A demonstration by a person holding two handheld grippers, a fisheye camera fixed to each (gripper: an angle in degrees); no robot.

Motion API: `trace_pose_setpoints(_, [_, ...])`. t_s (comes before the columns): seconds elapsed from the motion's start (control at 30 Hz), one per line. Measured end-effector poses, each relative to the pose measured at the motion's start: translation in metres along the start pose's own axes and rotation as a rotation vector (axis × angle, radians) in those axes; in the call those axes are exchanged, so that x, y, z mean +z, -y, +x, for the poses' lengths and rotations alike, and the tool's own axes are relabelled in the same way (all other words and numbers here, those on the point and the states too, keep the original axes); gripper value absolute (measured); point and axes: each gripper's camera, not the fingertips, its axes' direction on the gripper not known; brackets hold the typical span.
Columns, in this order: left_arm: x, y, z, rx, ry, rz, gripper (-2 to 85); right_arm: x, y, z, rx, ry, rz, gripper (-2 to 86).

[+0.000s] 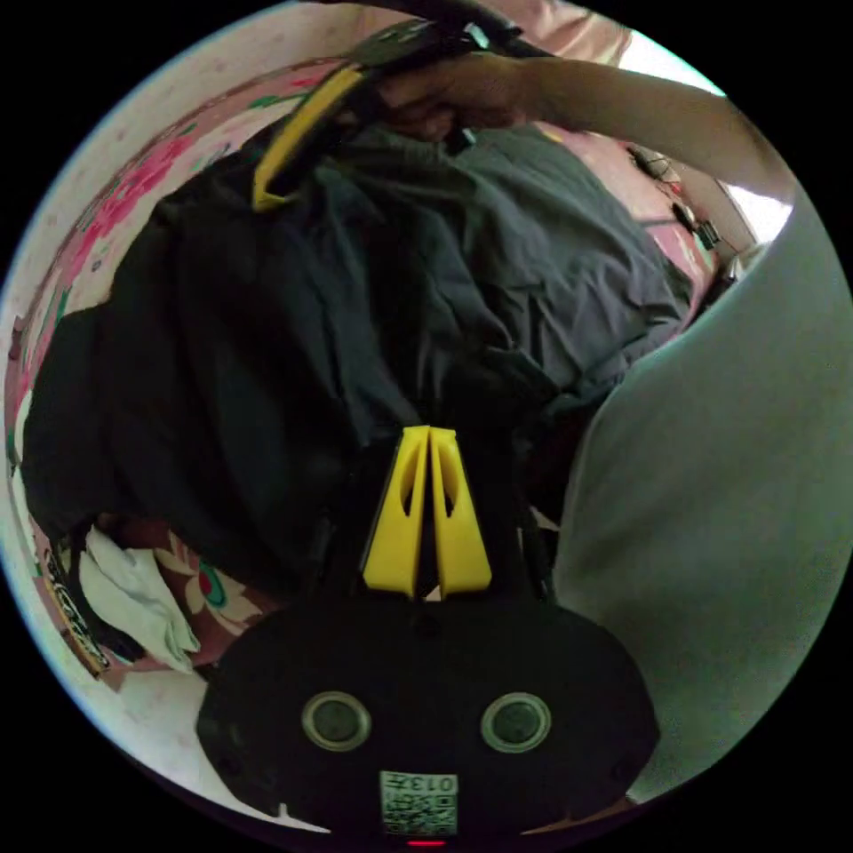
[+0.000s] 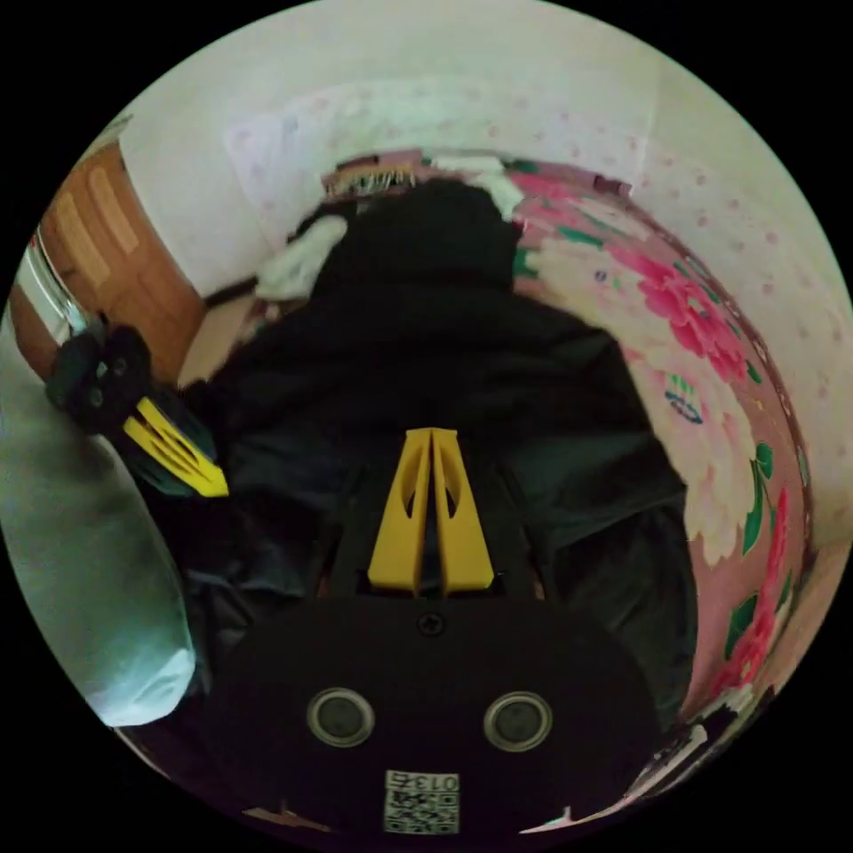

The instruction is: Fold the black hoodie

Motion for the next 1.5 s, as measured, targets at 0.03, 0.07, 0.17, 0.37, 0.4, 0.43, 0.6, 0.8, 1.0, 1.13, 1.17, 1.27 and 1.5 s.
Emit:
trace_pose_setpoints(0.03, [0.001, -0.002, -0.007, -0.045, -0.041, 0.015, -0.3, 0.015, -0.001, -0.001, 0.005, -0.020, -0.055, 0.0])
trace_pose_setpoints(0.07, [0.002, -0.008, -0.022, -0.129, -0.127, 0.019, -0.2, 0.012, -0.009, 0.003, 0.070, -0.039, 0.092, 0.1])
trace_pose_setpoints(0.17, [-0.022, -0.039, -0.054, -0.254, -0.172, 0.219, 0.2, -0.002, 0.008, 0.034, 0.115, 0.105, 0.013, 0.4])
trace_pose_setpoints(0.37, [-0.062, -0.134, -0.170, -0.732, -0.052, 0.561, 7.8, -0.070, 0.041, 0.099, 0.250, 0.051, 0.276, 6.9])
trace_pose_setpoints(0.4, [-0.063, -0.149, -0.197, -0.818, -0.090, 0.624, 11.2, -0.069, 0.057, 0.113, 0.264, 0.071, 0.265, 8.8])
trace_pose_setpoints(0.43, [-0.063, -0.155, -0.210, -0.852, -0.099, 0.659, 12.7, -0.068, 0.065, 0.119, 0.270, 0.083, 0.262, 9.3])
trace_pose_setpoints(0.6, [-0.057, -0.176, -0.298, -0.977, -0.161, 0.745, 17.8, -0.048, 0.154, 0.163, 0.296, 0.142, 0.280, 11.3])
trace_pose_setpoints(0.8, [-0.035, -0.186, -0.356, -1.061, -0.232, 0.697, 19.3, 0.007, 0.256, 0.197, 0.251, 0.226, 0.100, 11.8])
trace_pose_setpoints(1.0, [-0.028, -0.176, -0.367, -0.930, -0.385, 0.710, 1.7, 0.051, 0.297, 0.210, 0.175, 0.226, -0.119, 1.9])
trace_pose_setpoints(1.13, [-0.063, -0.171, -0.328, -0.687, -0.338, 0.823, 0.5, 0.006, 0.280, 0.211, 0.006, 0.229, -0.002, 0.5])
trace_pose_setpoints(1.17, [-0.076, -0.169, -0.307, -0.599, -0.324, 0.846, 0.3, -0.018, 0.261, 0.213, -0.043, 0.251, 0.076, 0.3])
trace_pose_setpoints(1.27, [-0.102, -0.148, -0.241, -0.337, -0.249, 0.822, 0.3, -0.075, 0.193, 0.219, -0.081, 0.302, 0.255, 0.2])
trace_pose_setpoints(1.5, [-0.015, -0.035, -0.101, 0.132, -0.176, 0.352, 4.4, -0.083, 0.015, 0.215, 0.203, 0.240, 0.191, 0.3])
